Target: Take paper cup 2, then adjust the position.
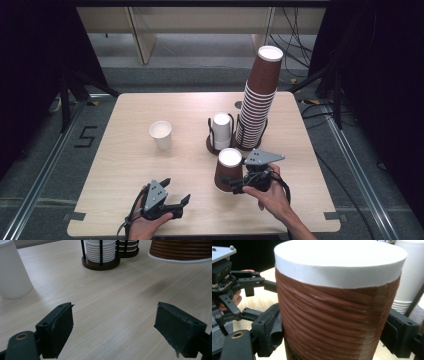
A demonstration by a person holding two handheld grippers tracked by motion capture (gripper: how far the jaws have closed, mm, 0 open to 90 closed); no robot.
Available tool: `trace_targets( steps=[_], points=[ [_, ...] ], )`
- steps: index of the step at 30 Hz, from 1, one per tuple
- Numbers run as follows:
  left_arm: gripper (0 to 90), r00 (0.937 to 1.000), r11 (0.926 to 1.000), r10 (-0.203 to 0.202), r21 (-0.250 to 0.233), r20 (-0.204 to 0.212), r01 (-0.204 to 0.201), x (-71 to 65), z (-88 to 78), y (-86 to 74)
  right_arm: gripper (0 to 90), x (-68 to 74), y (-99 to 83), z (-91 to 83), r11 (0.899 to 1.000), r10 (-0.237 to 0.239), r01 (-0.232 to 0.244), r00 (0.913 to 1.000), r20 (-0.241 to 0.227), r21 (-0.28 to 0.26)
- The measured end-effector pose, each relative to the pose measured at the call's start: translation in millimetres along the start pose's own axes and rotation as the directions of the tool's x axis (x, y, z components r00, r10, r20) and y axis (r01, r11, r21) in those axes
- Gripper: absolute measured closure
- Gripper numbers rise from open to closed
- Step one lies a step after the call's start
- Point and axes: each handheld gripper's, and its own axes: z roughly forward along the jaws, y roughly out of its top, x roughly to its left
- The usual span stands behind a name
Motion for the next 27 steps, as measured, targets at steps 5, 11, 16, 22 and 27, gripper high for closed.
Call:
trace_targets(
  steps=[5, 11, 16, 22, 27],
  points=[
    [14.7, 0.9999, 0.9998, -0.003, -0.018, 0.013, 0.003, -0.8, 0.2, 0.7, 16.8, 0.5, -1.1, 5.6, 0.999, -0.032, 0.032, 0.9992, -0.022, -0.004],
    [14.7, 0.9988, 0.9982, -0.001, -0.059, 0.049, 0.004, -3.0, -2.2, 2.3, 16.8, 3.3, 0.8, 6.1, 0.999, -0.03, 0.03, 0.9994, -0.018, -0.016],
    [14.7, 0.9906, 0.9928, -0.043, -0.106, 0.13, 0.057, -6.6, -0.4, 4.4, 16.8, 5.8, 6.2, 8.1, 0.999, -0.03, 0.029, 0.9989, -0.035, -0.033],
    [14.7, 0.9823, 0.9868, -0.025, -0.153, 0.186, 0.054, -15.2, 7.2, 6.1, 16.9, 11.2, 11.3, 13.2, 0.998, -0.035, 0.033, 0.9983, -0.046, -0.051],
    [14.7, 0.9799, 0.9889, 0.006, -0.147, 0.2, 0.024, -22.4, 10.8, 6.5, 16.9, 17.2, 14.5, 17.2, 0.996, -0.049, 0.045, 0.9971, -0.058, -0.072]
  ],
)
